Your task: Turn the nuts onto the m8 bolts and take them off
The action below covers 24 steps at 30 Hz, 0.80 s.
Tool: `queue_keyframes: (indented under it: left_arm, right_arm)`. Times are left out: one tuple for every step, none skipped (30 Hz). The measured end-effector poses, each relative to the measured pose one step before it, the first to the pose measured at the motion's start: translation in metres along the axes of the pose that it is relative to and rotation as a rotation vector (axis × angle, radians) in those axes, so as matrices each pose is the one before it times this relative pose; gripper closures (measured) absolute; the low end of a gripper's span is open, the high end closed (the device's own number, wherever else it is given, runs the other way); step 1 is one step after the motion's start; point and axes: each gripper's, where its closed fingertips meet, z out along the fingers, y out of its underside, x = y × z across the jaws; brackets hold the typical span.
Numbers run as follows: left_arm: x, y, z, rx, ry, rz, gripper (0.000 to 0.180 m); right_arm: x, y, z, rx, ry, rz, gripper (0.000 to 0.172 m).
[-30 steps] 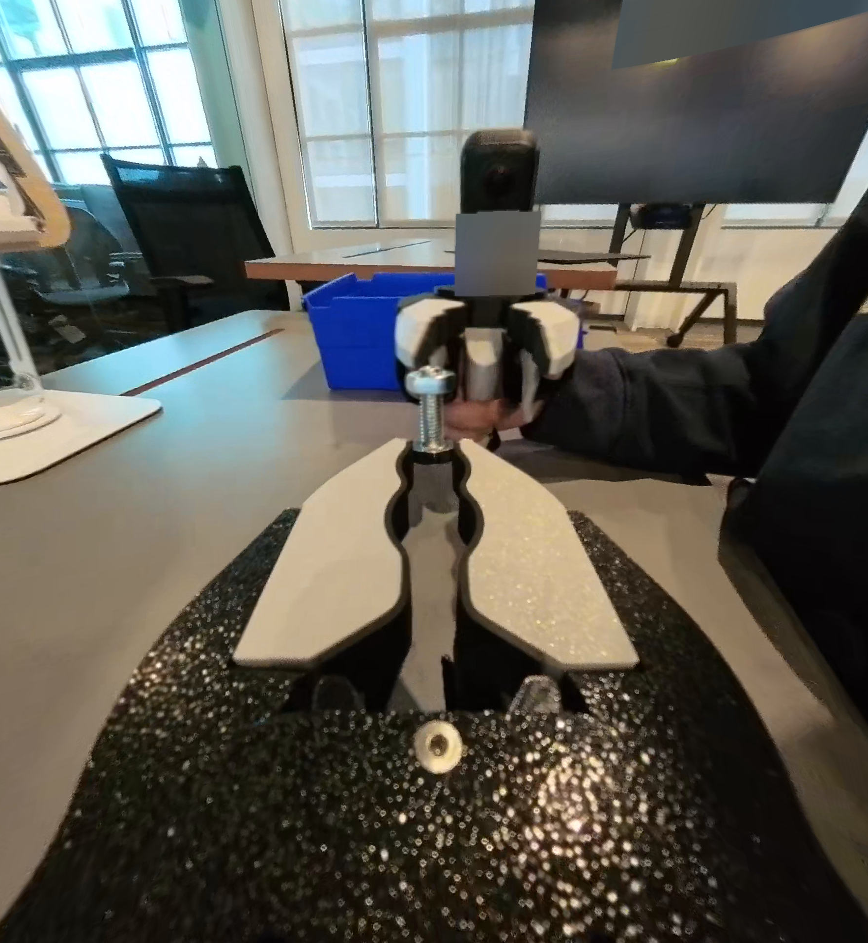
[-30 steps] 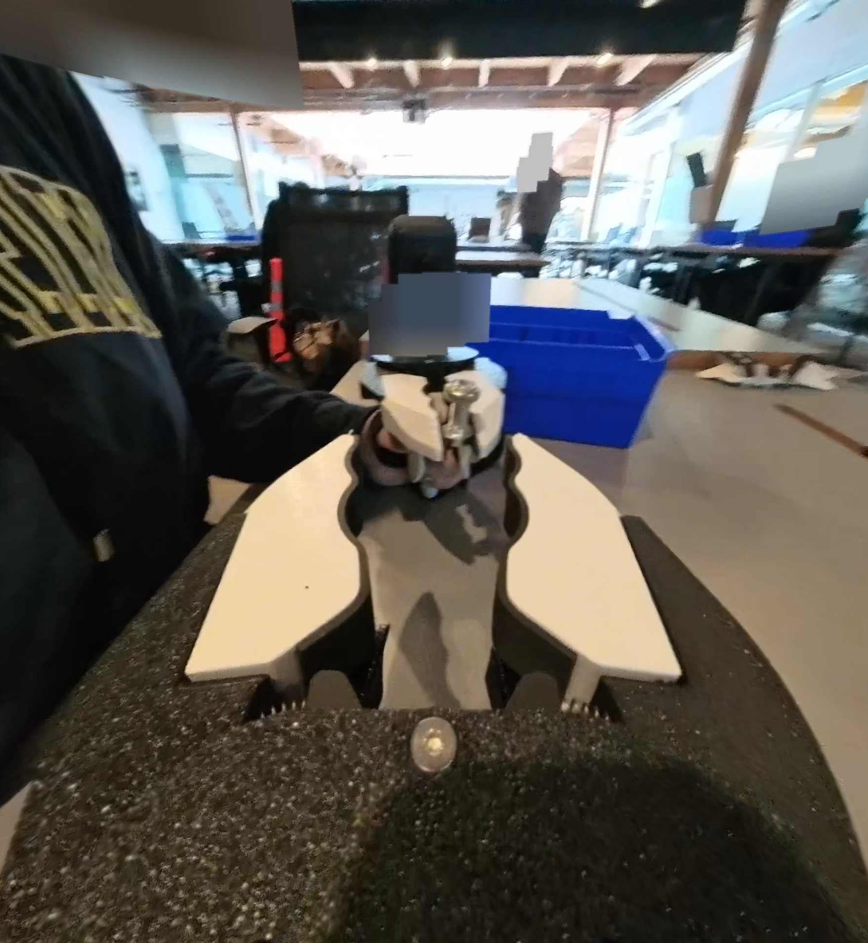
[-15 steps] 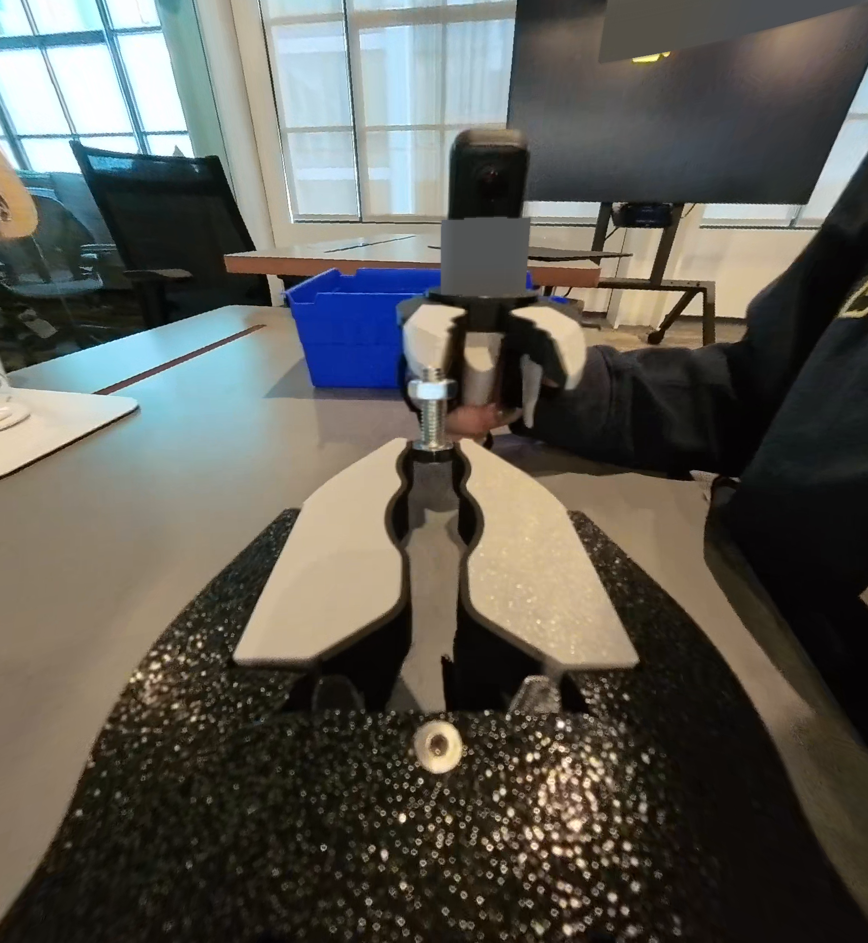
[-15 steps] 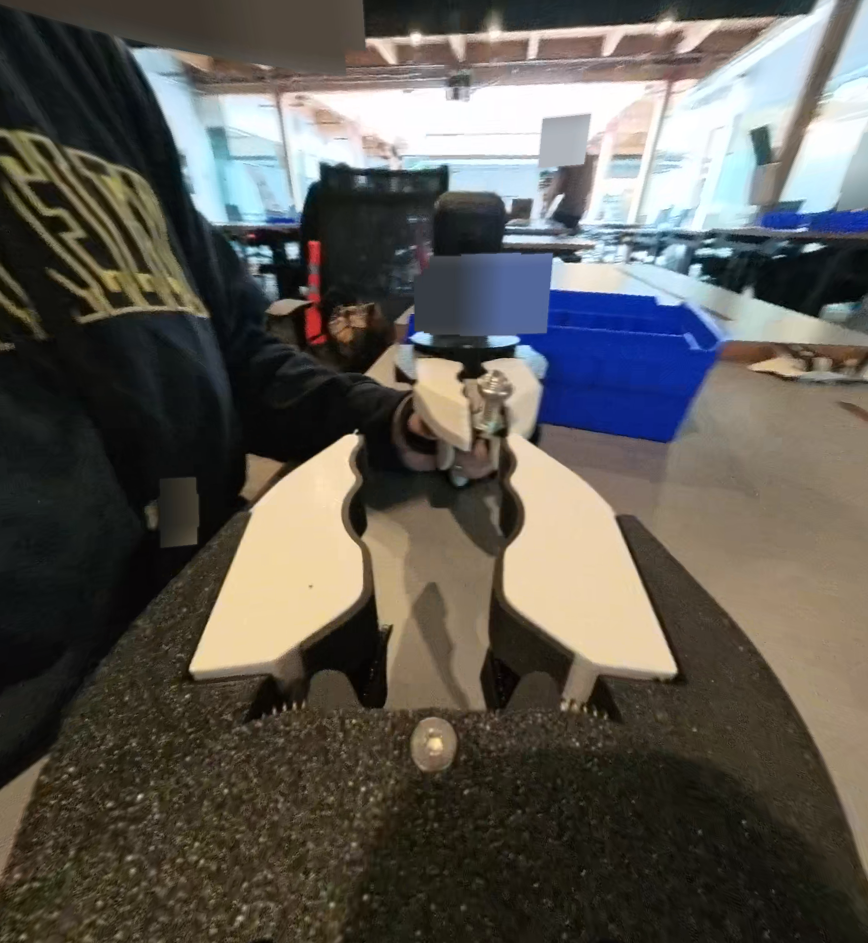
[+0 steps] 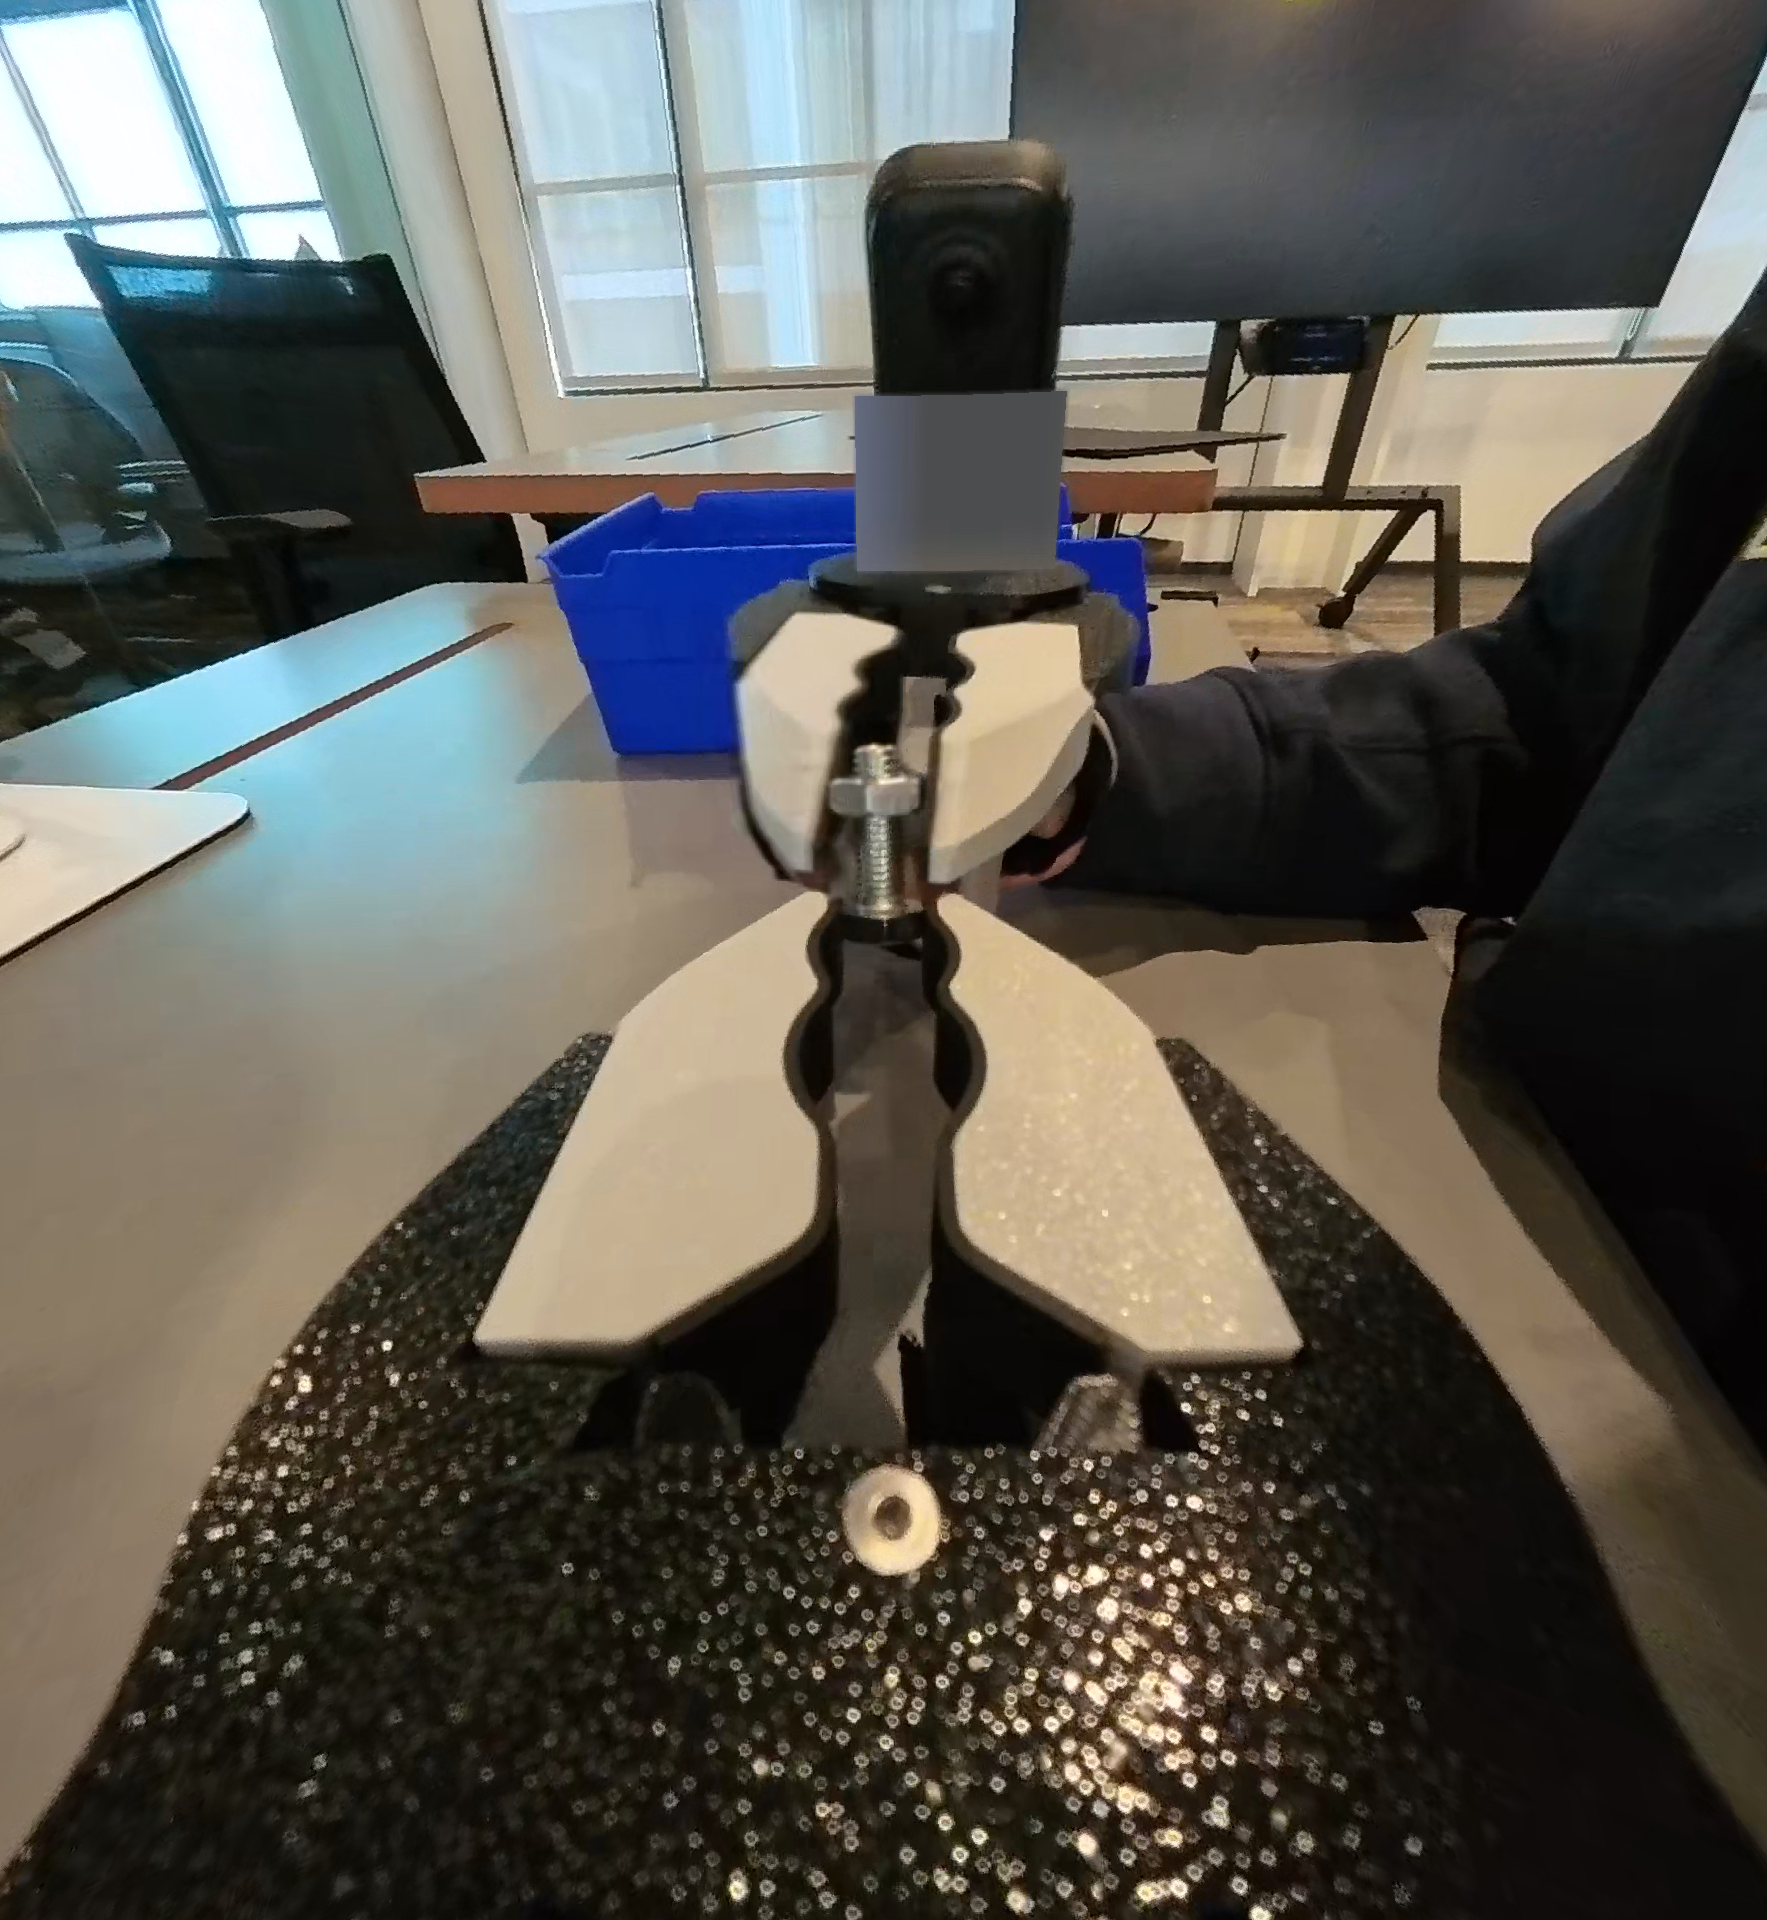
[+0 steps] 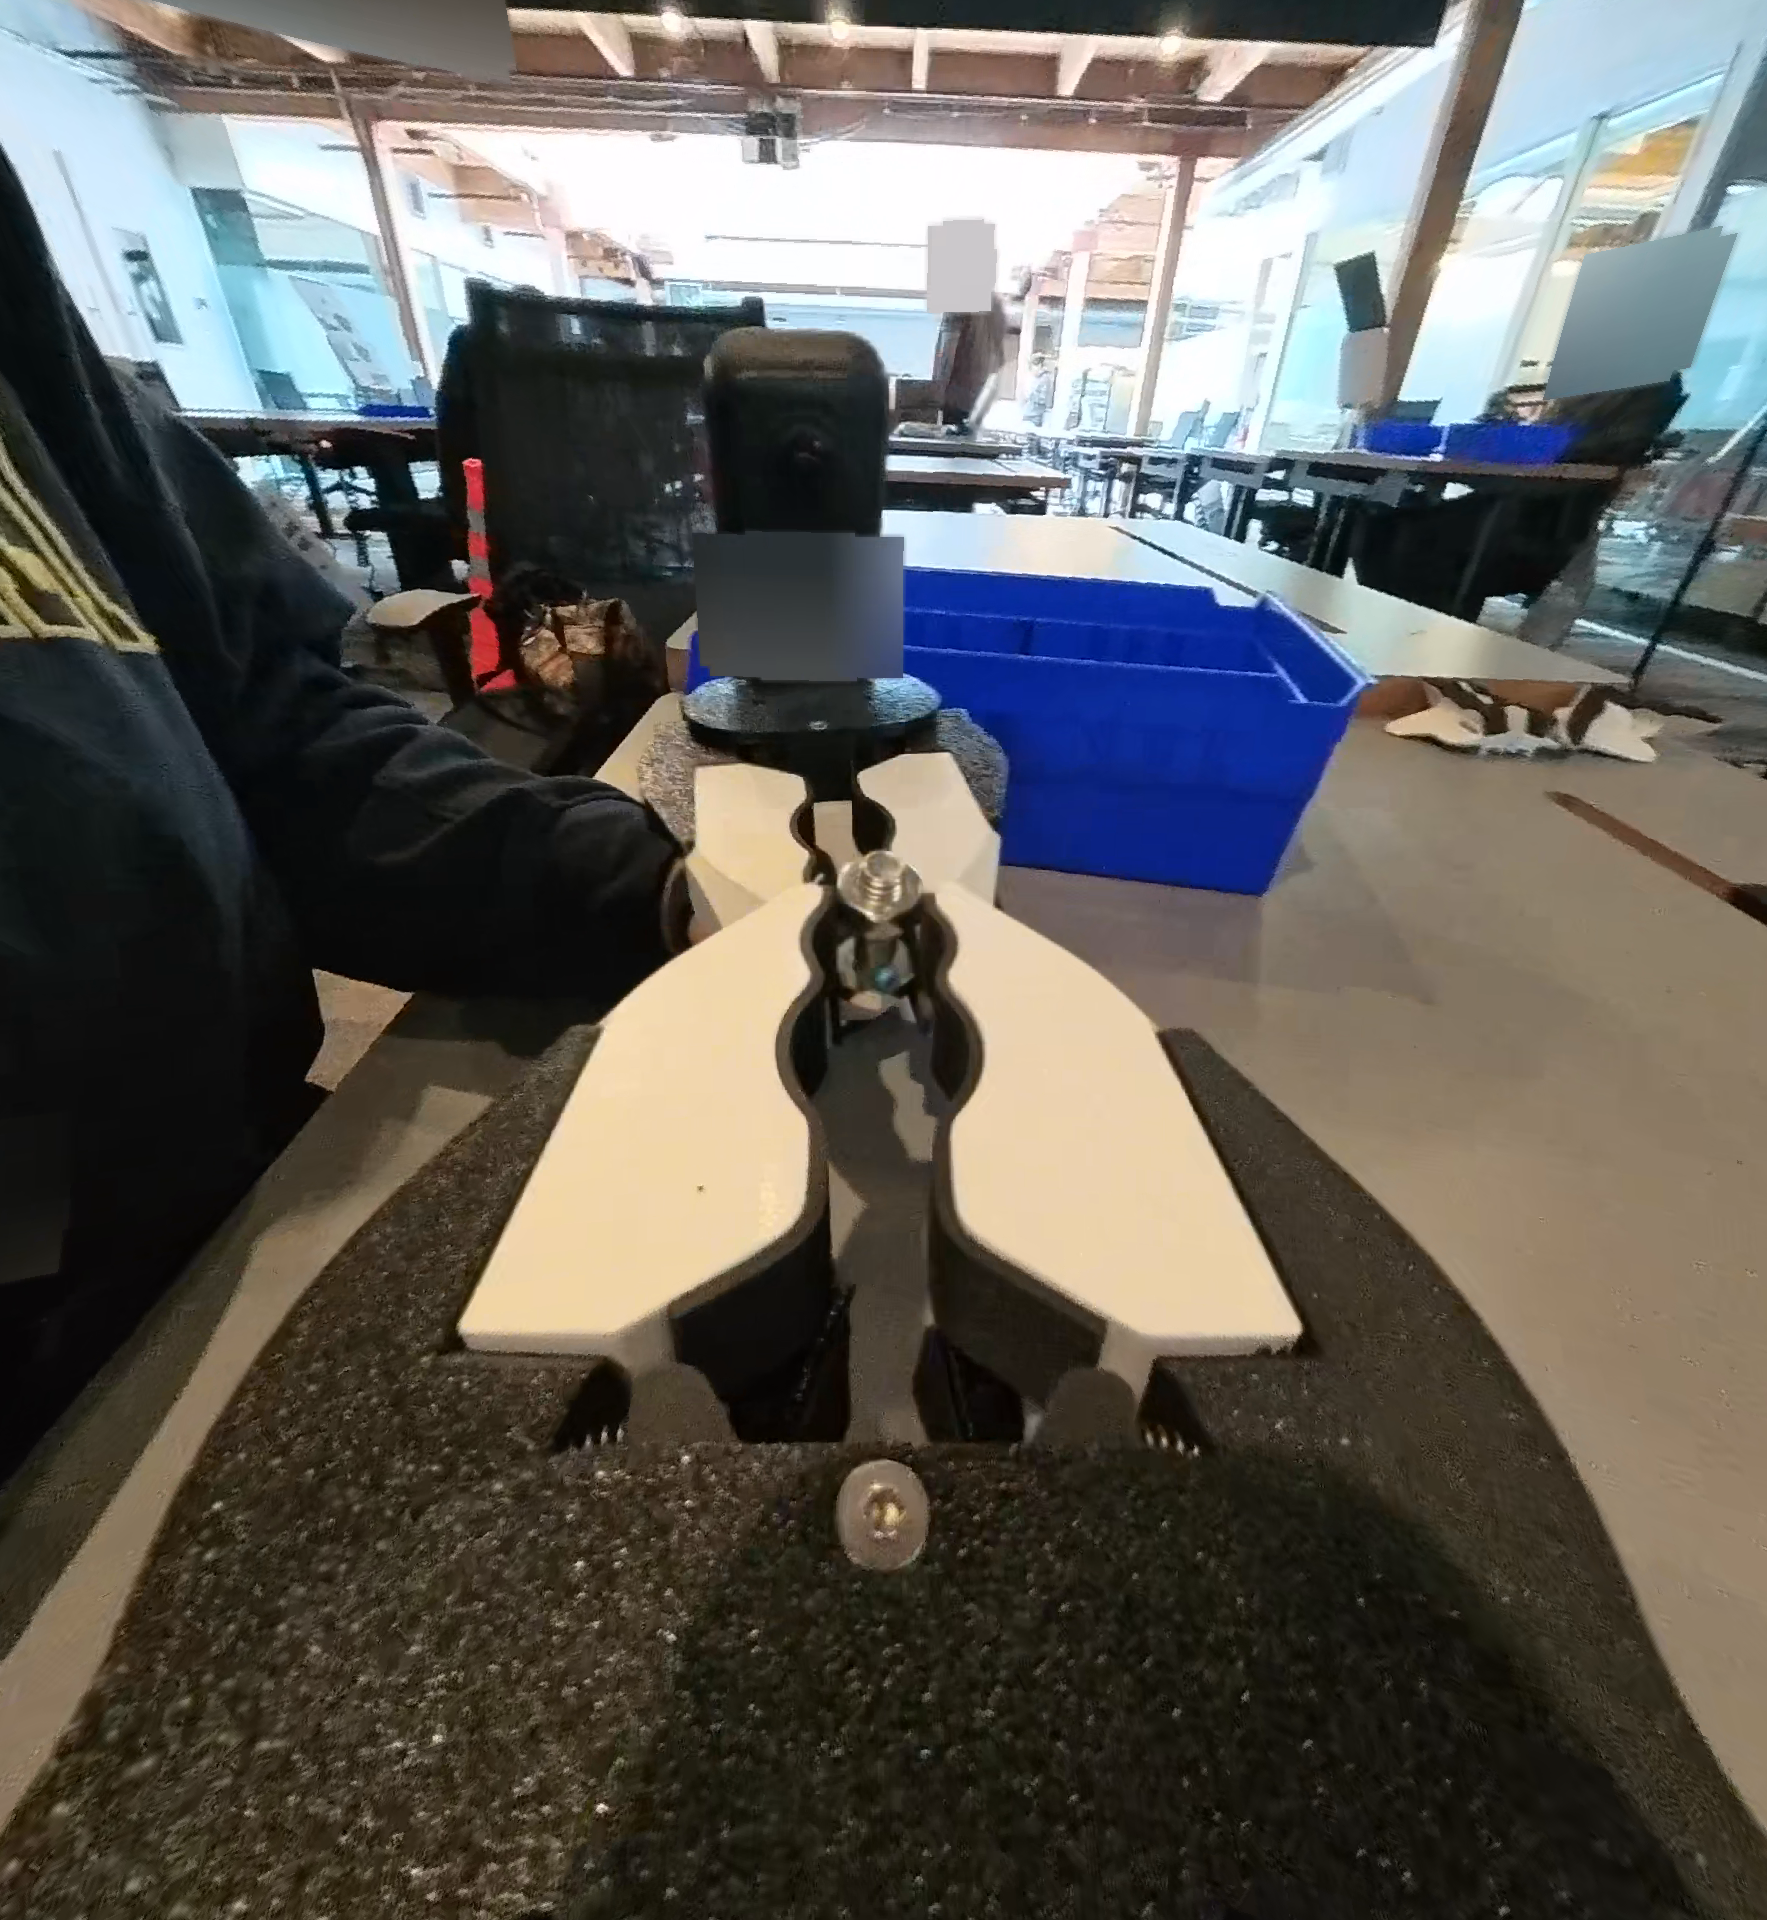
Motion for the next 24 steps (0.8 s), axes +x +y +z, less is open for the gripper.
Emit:
queue_keyframes:
  left_arm:
    - [0.00028, -0.00012, 0.00018, -0.0001, -0.0002, 0.0034, 0.167]
    - [-0.00035, -0.00030, -0.00009, 0.0023, -0.0059, 0.0034, 0.167]
    - [-0.00070, -0.00026, 0.00018, 0.0025, -0.0096, 0.0054, 0.166]
    - [-0.00062, -0.00063, 0.00037, 0.0043, -0.0110, 0.0091, 0.166]
    - [-0.00150, -0.00091, 0.00029, 0.0071, -0.0187, 0.0096, 0.161]
    - [-0.00369, -0.00061, 0.00044, 0.0036, -0.0327, 0.0002, 0.136]
    - [-0.00515, 0.00139, 0.00082, -0.0123, -0.0362, -0.0183, 0.112]
    - [-0.00524, 0.00286, 0.00127, -0.0239, -0.0297, -0.0319, 0.092]
    - [-0.00475, 0.00206, 0.00098, -0.0173, -0.0241, -0.0293, 0.079]
    - [-0.00319, 0.00069, 0.00002, -0.0057, -0.0164, -0.0157, 0.076]
    - [-0.00211, -0.00004, -0.00068, -0.0002, -0.0114, -0.0056, 0.076]
    - [-0.00230, -0.00018, -0.00111, 0.0020, -0.0137, -0.0019, 0.076]
    - [-0.00278, -0.00027, -0.00135, 0.0029, -0.0182, -0.0008, 0.078]
    - [-0.00355, -0.00019, -0.00141, 0.0022, -0.0229, -0.0021, 0.080]
    - [-0.00464, 0.00005, -0.00139, -0.0006, -0.0287, -0.0042, 0.083]
    - [-0.00395, 0.00029, -0.00133, -0.0018, -0.0232, -0.0037, 0.085]
    - [-0.00359, 0.00080, -0.00098, -0.0062, -0.0208, -0.0060, 0.090]
    - [-0.00386, 0.00125, -0.00068, -0.0093, -0.0235, -0.0079, 0.093]
    - [-0.00253, 0.00082, -0.00039, -0.0075, -0.0159, -0.0051, 0.094]
    - [-0.00130, 0.00080, -0.00019, -0.0074, -0.0091, -0.0034, 0.096]
    - [-0.00133, 0.00129, 0.00012, -0.0108, -0.0106, -0.0021, 0.099]
    - [-0.00152, 0.00185, 0.00053, -0.0142, -0.0133, 0.0001, 0.099]
    - [-0.00027, 0.00175, 0.00089, -0.0137, -0.0062, 0.0039, 0.099]
    - [0.00061, 0.00144, 0.00107, -0.0115, -0.0002, 0.0045, 0.099]
  right_arm:
    - [-0.00014, -0.00034, 0.00039, 0.0009, 0.0023, -0.0004, 0.158]
    - [0.00027, -0.00003, -0.00030, -0.0013, 0.0018, 0.0008, 0.158]
    - [0.00024, -0.00002, -0.00081, 0.0004, -0.0010, 0.0027, 0.158]
    - [0.00026, -0.00034, -0.00088, 0.0036, -0.0011, 0.0033, 0.158]
    - [0.00019, -0.00036, -0.00106, 0.0021, 0.0013, 0.0017, 0.158]
    - [0.00060, 0.00012, -0.00142, -0.0033, 0.0063, -0.0020, 0.158]
    - [0.00108, -0.00027, -0.00224, -0.0050, 0.0106, -0.0064, 0.158]
    - [0.00090, -0.00102, -0.00326, -0.0038, 0.0117, -0.0062, 0.158]
    - [0.00166, -0.00245, -0.00416, -0.0017, 0.0183, -0.0011, 0.158]
    - [0.00214, -0.00388, -0.00540, -0.0056, 0.0249, -0.0048, 0.158]
    - [0.00341, -0.00540, -0.00689, -0.0111, 0.0400, -0.0082, 0.158]
    - [0.00362, -0.00679, -0.00893, -0.0183, 0.0511, -0.0095, 0.158]
    - [0.00242, -0.00865, -0.01153, -0.0154, 0.0529, -0.0156, 0.158]
    - [0.00334, -0.01000, -0.01448, -0.0175, 0.0655, -0.0142, 0.158]
    - [0.00459, -0.00986, -0.01756, -0.0232, 0.0726, -0.0214, 0.158]
    - [0.00744, -0.00892, -0.02068, -0.0305, 0.0827, -0.0256, 0.158]
    - [0.01221, -0.00621, -0.02337, -0.0379, 0.0981, -0.0284, 0.158]
    - [0.01750, -0.00161, -0.02460, -0.0505, 0.1076, -0.0198, 0.158]
    - [0.02179, 0.00479, -0.02435, -0.0705, 0.1077, -0.0082, 0.158]
    - [0.02499, 0.01144, -0.02209, -0.0875, 0.1067, -0.0002, 0.158]
    - [0.02642, 0.01778, -0.01792, -0.1026, 0.0981, -0.0019, 0.158]
    - [0.02591, 0.02346, -0.01202, -0.1143, 0.0825, 0.0000, 0.158]
    - [0.02283, 0.02841, -0.00539, -0.1307, 0.0556, 0.0065, 0.158]
    - [0.01813, 0.02963, 0.00122, -0.1328, 0.0263, 0.0133, 0.158]
